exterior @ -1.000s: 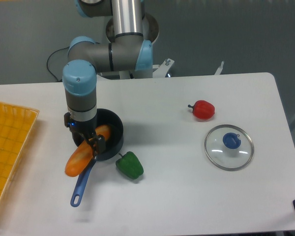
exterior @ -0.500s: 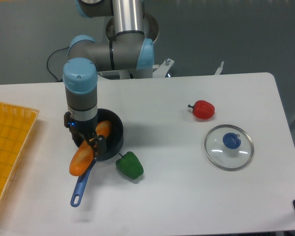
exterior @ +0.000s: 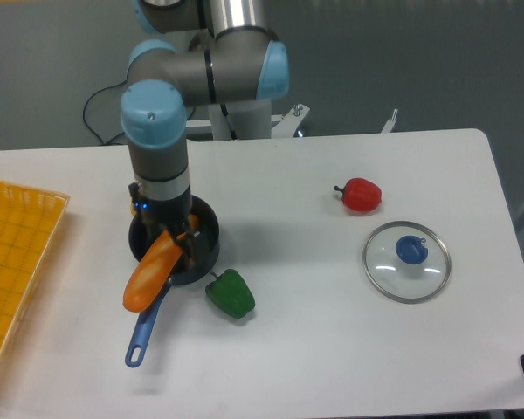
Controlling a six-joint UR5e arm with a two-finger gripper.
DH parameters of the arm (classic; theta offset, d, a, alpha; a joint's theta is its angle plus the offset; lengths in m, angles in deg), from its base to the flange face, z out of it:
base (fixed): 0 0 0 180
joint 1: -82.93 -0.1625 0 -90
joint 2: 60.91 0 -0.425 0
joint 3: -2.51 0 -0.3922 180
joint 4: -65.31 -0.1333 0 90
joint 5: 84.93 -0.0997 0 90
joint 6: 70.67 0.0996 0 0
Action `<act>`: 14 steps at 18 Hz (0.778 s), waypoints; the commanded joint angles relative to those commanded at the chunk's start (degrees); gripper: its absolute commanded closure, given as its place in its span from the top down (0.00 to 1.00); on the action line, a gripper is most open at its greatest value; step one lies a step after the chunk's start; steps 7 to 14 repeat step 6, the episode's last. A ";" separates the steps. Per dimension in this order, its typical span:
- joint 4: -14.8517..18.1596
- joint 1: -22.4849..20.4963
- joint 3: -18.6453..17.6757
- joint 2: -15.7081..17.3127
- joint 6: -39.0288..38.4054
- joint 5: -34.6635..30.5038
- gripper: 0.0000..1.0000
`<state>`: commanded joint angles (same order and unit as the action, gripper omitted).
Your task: Place the long bread in the pot
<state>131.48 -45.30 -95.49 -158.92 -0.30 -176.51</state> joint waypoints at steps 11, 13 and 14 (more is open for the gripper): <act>2.55 -3.43 -0.09 2.03 2.40 -0.54 1.00; 2.55 -3.43 -0.09 2.03 2.40 -0.54 1.00; 2.55 -3.43 -0.09 2.03 2.40 -0.54 1.00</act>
